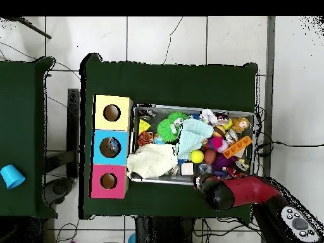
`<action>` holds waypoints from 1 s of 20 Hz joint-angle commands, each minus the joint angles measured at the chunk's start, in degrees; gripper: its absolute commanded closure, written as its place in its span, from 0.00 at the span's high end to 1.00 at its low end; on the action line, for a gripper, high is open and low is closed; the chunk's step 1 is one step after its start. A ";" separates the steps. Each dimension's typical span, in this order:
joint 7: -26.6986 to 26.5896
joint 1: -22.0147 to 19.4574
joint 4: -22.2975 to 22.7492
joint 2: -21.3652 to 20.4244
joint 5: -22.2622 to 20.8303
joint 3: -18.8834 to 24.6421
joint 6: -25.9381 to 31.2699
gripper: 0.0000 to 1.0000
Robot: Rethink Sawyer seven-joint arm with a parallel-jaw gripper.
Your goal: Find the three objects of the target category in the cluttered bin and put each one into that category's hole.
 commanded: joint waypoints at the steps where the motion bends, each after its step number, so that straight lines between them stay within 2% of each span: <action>1: 8.13 4.24 -9.15 0.69 -4.27 -6.23 -4.93 1.00; 5: 7.48 5.12 -9.58 0.88 -2.90 -7.85 -5.78 1.00; 16: 2.61 3.74 -9.34 -0.58 -0.54 -7.46 -4.39 1.00; 20: 2.37 3.89 -9.19 -0.62 -0.60 -7.52 -4.36 1.00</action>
